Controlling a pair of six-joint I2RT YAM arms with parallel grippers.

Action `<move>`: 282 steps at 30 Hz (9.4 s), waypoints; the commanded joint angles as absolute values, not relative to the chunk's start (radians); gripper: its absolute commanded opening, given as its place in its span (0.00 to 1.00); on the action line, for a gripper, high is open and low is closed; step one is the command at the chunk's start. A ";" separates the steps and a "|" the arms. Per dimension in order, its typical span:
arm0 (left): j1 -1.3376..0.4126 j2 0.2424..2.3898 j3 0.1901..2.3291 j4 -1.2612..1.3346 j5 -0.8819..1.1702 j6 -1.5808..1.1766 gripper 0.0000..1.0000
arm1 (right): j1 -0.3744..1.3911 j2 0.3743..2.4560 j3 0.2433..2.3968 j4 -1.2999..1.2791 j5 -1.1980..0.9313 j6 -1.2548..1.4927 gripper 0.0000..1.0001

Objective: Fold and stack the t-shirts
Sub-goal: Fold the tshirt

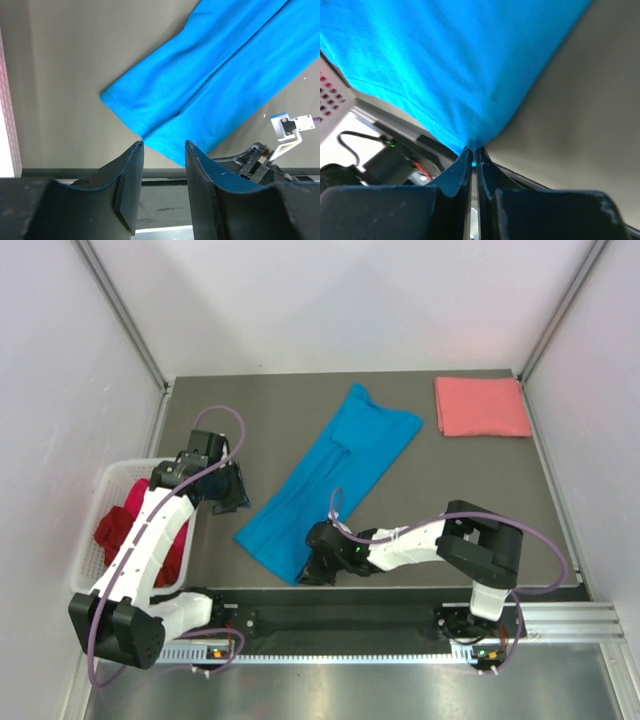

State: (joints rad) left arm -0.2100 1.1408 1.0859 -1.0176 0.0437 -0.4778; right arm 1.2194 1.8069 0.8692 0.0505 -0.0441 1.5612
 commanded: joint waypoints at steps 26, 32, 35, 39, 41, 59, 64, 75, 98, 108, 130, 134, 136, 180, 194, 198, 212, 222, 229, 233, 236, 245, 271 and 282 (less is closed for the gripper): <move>-0.265 1.218 1.075 -0.843 0.172 -0.538 0.46 | 1.148 0.930 0.396 -0.527 -0.100 1.080 0.33; -0.296 1.330 1.155 -0.671 0.201 -0.593 0.52 | 0.708 1.038 0.573 -0.578 -0.139 0.721 0.60; -0.305 1.379 1.169 -0.504 0.210 -0.604 0.53 | 0.512 1.205 0.750 -0.572 -0.187 0.562 0.63; -0.314 1.471 1.210 -0.267 0.178 -0.578 0.53 | 0.339 1.420 1.051 -0.574 -0.224 0.437 0.65; -0.316 1.560 1.256 -0.189 0.169 -0.549 0.53 | 0.260 1.538 1.147 -0.583 -0.245 0.405 0.66; -0.301 2.374 1.935 0.167 0.239 -0.488 0.51 | 0.107 2.176 1.847 -0.500 -0.252 0.388 0.65; -0.282 2.486 2.000 0.219 0.248 -0.546 0.52 | 0.098 2.241 1.896 -0.466 -0.267 0.400 0.58; -0.281 2.641 2.115 0.275 0.367 -0.684 0.50 | 0.066 2.276 1.862 -0.419 -0.276 0.425 0.58; -0.253 2.721 2.158 0.379 0.312 -0.900 0.00 | 0.074 2.531 2.130 -0.230 -0.477 0.583 0.07; -0.212 2.736 2.241 0.333 0.192 -0.888 0.00 | 0.104 2.689 2.425 -0.127 -0.472 0.708 0.09; -0.285 1.907 1.490 -0.184 0.063 -0.513 0.74 | 0.015 1.920 1.777 -0.687 -0.353 0.413 0.77; -0.373 1.651 1.278 -0.280 0.107 -0.488 0.70 | 0.040 1.692 1.385 -0.672 -0.403 0.374 0.77; -0.403 1.570 1.141 -0.288 0.150 -0.529 0.68 | 0.069 1.567 1.269 -0.663 -0.413 0.353 0.76; -0.707 1.256 0.457 -0.298 0.325 -0.969 0.53 | 0.480 0.965 0.290 -0.396 -0.491 0.611 0.46; -0.718 1.319 0.449 -0.298 0.339 -0.979 0.39 | 0.488 1.011 0.262 -0.328 -0.503 0.629 0.46; -0.719 1.325 0.442 -0.291 0.348 -0.982 0.29 | 0.495 1.045 0.252 -0.301 -0.514 0.630 0.45; -0.813 1.227 0.417 -0.394 0.292 -1.015 0.00 | 0.537 0.896 0.224 -0.379 -0.483 0.637 0.00; -0.893 1.137 0.478 -0.469 0.229 -1.083 0.00 | 0.545 0.747 0.290 -0.520 -0.489 0.650 0.00; -0.871 1.229 0.825 -0.670 0.077 -0.980 0.00 | 0.535 0.848 0.501 -0.537 -0.448 0.641 0.00; -0.770 1.336 0.978 -0.729 0.100 -0.862 0.00 | 0.493 1.006 0.693 -0.548 -0.456 0.597 0.00; -0.671 1.414 1.092 -0.744 0.121 -0.784 0.00 | 0.436 1.127 0.844 -0.580 -0.463 0.540 0.00; -0.466 1.756 1.455 -0.775 0.242 -0.626 0.00 | 0.284 1.514 1.211 -0.647 -0.560 0.400 0.00; -0.341 2.175 1.907 -0.805 0.341 -0.569 0.00 | 0.179 1.988 1.611 -0.670 -0.629 0.362 0.00; -0.316 2.235 1.942 -0.775 0.365 -0.571 0.00 | 0.170 2.082 1.683 -0.670 -0.635 0.364 0.00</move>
State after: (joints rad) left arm -0.3252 2.2295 1.8957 -0.8097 0.3477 -0.5831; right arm 0.1806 2.0689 1.6230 -0.6804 -0.6193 0.3843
